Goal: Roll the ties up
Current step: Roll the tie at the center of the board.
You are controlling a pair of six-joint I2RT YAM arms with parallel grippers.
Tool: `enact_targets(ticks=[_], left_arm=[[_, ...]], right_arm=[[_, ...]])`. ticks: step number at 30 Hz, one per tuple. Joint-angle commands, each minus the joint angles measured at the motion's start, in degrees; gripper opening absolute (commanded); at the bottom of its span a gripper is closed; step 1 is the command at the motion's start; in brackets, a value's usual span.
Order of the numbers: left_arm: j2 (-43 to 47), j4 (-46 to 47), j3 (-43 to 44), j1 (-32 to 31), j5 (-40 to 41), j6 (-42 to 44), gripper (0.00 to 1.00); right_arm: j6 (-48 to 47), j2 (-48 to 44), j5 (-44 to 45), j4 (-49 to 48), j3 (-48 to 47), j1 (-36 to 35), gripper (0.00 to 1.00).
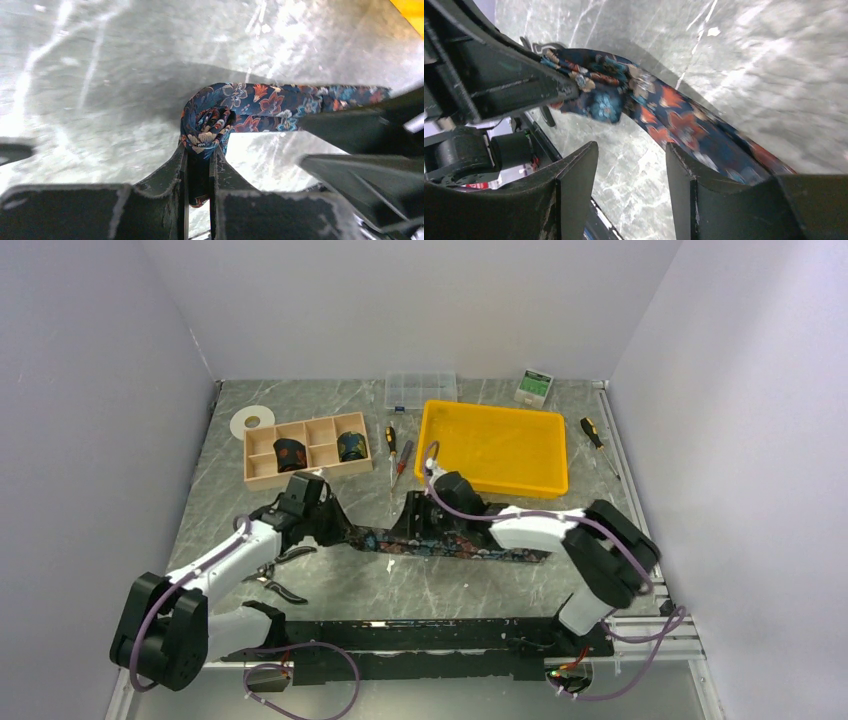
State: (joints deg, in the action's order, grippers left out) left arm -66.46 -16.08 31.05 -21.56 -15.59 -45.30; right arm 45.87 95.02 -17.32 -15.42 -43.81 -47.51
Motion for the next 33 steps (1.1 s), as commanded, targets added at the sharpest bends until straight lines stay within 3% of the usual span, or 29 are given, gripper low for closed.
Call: enact_targets(ticks=[1,8,17,27,32,33], left_arm=[[-0.5,-16.8,8.5,-1.5,13.9,4.0,0.03],[-9.9,-30.0,18.4,-9.2,30.5,3.3,0.03],[-25.8,-43.2,30.0,-21.5,47.5,-8.0,0.03],[-38.1,-51.7,42.5,-30.7,51.1,-13.8,0.05],[-40.4,-48.3,44.0,-32.3,47.6,-12.4,0.18],[-40.5,-47.3,44.0,-32.5,46.9,-12.2,0.26]], right_arm=[[-6.2,-10.4,7.0,7.2,3.5,2.5,0.57],[-9.4,-23.5,10.0,11.6,11.5,7.5,0.57],[-9.7,-30.5,10.1,12.9,16.5,10.1,0.56],[-9.9,-33.9,10.9,13.7,18.8,11.0,0.56],[-9.8,-35.0,10.9,13.9,19.7,11.2,0.56],[-9.7,-35.1,10.9,13.9,19.8,11.4,0.56]])
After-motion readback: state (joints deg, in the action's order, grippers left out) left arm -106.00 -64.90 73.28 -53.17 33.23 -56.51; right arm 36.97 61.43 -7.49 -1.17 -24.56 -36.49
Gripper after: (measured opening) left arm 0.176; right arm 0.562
